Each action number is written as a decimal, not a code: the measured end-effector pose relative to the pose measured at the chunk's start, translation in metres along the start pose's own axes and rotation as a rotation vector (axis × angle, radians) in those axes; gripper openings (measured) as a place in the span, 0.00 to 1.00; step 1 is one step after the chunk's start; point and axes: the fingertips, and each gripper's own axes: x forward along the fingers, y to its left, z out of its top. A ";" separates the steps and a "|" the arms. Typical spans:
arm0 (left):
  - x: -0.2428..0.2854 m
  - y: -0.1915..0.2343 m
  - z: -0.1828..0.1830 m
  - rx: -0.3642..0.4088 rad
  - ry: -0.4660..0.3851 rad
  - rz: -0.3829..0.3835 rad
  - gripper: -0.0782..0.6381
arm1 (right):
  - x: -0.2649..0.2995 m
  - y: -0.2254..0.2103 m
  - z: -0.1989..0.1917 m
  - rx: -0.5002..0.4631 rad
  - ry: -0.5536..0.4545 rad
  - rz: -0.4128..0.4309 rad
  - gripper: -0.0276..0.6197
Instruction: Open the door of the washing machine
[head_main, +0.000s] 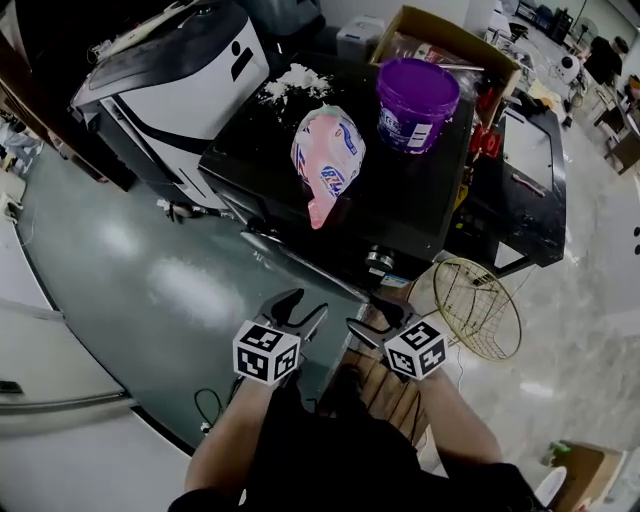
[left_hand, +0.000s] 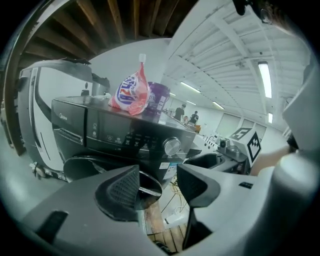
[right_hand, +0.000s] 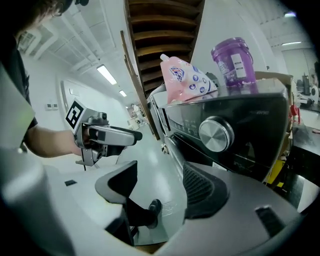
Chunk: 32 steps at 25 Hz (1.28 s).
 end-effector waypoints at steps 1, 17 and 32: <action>0.002 0.004 -0.003 -0.005 0.006 0.002 0.45 | 0.007 -0.003 -0.002 -0.001 0.016 0.000 0.50; 0.018 0.054 -0.026 -0.045 0.090 0.048 0.42 | 0.093 -0.076 -0.050 -0.008 0.204 -0.128 0.48; 0.022 0.060 -0.032 -0.060 0.118 0.043 0.41 | 0.117 -0.091 -0.072 -0.195 0.341 -0.310 0.39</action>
